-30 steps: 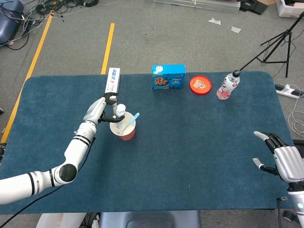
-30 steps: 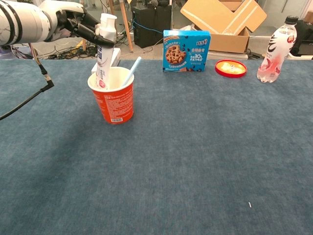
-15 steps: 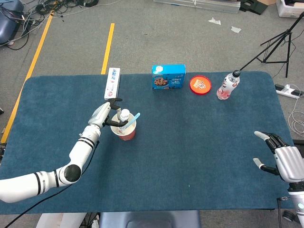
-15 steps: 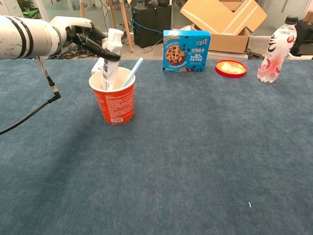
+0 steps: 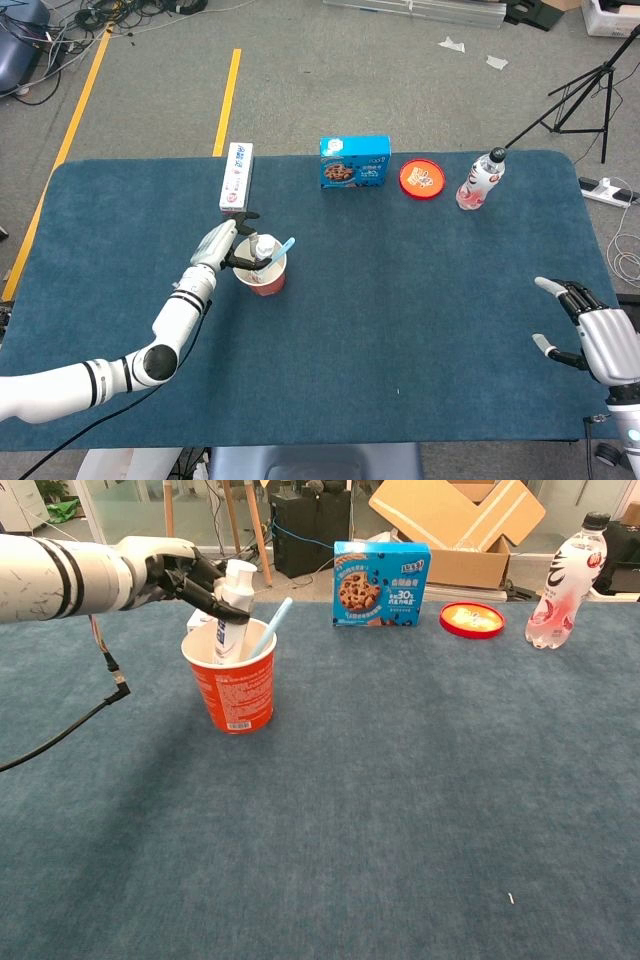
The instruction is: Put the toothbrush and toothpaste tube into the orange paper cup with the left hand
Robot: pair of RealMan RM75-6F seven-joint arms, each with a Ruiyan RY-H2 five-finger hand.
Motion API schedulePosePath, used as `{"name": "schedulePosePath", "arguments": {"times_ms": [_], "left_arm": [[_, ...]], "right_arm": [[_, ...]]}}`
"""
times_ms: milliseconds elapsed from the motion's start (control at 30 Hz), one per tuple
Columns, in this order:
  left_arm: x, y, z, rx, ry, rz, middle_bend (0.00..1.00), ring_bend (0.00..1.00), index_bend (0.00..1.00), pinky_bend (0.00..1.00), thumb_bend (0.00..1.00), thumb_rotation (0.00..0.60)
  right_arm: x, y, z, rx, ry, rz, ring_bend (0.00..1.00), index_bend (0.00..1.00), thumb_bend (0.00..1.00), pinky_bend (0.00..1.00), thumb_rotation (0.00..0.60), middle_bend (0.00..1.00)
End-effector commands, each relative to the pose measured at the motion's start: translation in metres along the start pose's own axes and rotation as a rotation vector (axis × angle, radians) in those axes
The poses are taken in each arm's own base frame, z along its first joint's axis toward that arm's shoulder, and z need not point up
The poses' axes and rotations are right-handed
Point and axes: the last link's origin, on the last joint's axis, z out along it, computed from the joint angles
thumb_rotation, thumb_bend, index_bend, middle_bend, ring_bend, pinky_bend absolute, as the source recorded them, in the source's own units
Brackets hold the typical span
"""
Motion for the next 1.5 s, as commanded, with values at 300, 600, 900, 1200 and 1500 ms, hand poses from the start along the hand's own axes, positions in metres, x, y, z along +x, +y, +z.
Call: {"name": "schedulePosePath", "arguments": {"times_ms": [300, 600, 900, 1200, 1500], "left_arm": [[-0.009, -0.002, 0.006, 0.02, -0.018, 0.027, 0.16, 0.0, 0.72, 0.0, 0.22, 0.6], [-0.018, -0.002, 0.01, 0.026, -0.034, 0.034, 0.16, 0.0, 0.72, 0.0, 0.23, 0.6], [-0.021, -0.002, 0.011, 0.024, -0.033, 0.025, 0.16, 0.0, 0.67, 0.0, 0.22, 0.6], [-0.021, -0.003, 0.012, 0.024, -0.028, 0.02, 0.16, 0.0, 0.55, 0.0, 0.23, 0.6], [-0.024, -0.003, 0.012, 0.025, -0.035, 0.021, 0.16, 0.0, 0.37, 0.0, 0.23, 0.6]], "right_arm": [[0.001, 0.0, 0.0, 0.001, 0.001, 0.006, 0.22, 0.22, 0.17, 0.52, 0.6, 0.26], [0.003, 0.001, -0.001, 0.001, 0.004, 0.015, 0.22, 0.22, 0.17, 0.52, 0.6, 0.26], [0.002, 0.001, -0.001, 0.003, 0.003, 0.016, 0.22, 0.22, 0.17, 0.52, 0.6, 0.26], [0.002, 0.001, -0.001, 0.004, 0.0, 0.012, 0.22, 0.22, 0.17, 0.52, 0.6, 0.26], [0.002, 0.001, -0.001, 0.005, 0.003, 0.015, 0.22, 0.22, 0.17, 0.52, 0.6, 0.26]]}}
